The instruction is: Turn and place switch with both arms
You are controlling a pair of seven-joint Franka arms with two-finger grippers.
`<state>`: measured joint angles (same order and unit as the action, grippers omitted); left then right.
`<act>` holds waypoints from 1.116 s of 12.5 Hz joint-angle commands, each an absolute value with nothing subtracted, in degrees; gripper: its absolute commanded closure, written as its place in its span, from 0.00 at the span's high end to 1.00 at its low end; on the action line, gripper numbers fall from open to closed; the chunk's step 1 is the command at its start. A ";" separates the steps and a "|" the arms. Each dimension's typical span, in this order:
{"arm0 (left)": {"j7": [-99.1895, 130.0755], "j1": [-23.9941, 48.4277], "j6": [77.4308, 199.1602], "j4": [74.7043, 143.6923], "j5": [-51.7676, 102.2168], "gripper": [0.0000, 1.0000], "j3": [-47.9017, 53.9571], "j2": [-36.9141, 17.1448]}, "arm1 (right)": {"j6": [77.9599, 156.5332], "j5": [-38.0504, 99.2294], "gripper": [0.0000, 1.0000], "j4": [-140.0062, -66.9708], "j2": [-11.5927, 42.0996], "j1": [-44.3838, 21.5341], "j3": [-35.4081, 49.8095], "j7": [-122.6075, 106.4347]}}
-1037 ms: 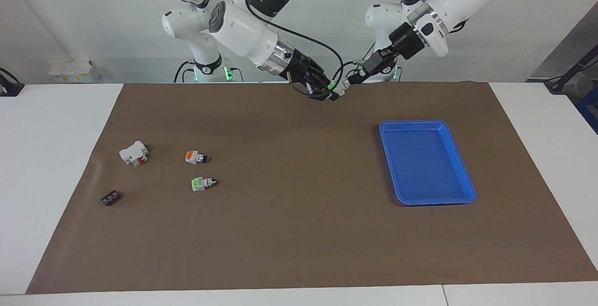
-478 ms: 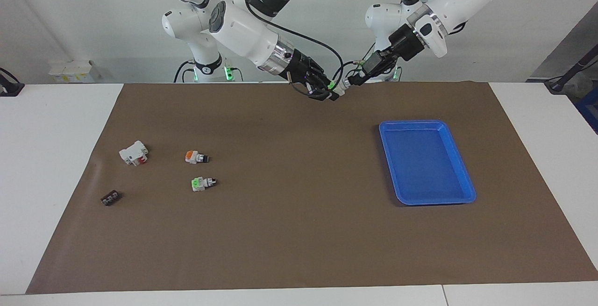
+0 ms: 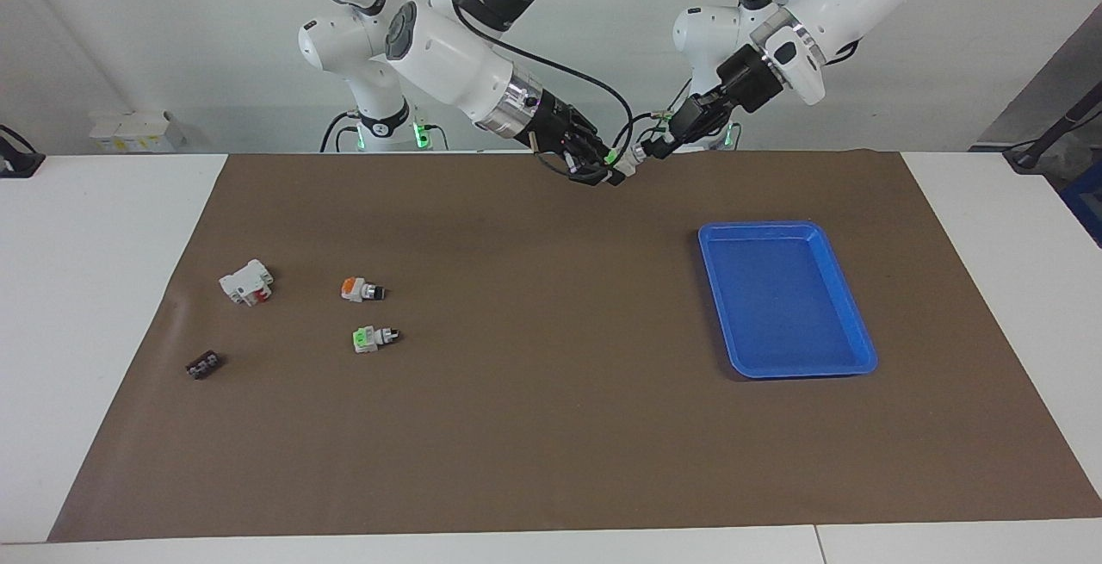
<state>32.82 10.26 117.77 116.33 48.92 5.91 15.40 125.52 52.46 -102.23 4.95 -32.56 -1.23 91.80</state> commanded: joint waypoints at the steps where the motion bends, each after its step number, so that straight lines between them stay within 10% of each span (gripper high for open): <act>1: 31.29 12.39 120.93 116.81 49.13 0.16 5.62 15.38 | 125.68 52.65 0.00 -102.22 4.57 -32.43 -0.97 92.90; 6: 31.29 14.06 120.68 117.07 49.13 0.20 5.54 15.47 | 125.68 52.56 0.00 -102.22 4.57 -32.52 -0.97 92.99; 8: 31.38 13.97 119.97 116.90 49.13 0.01 5.54 15.47 | 125.68 52.56 0.00 -102.22 4.57 -32.52 -0.97 92.99; 14: 25.27 13.63 119.62 116.81 49.04 0.00 5.45 15.56 | 125.77 52.47 0.00 -102.30 4.57 -32.52 -0.97 92.90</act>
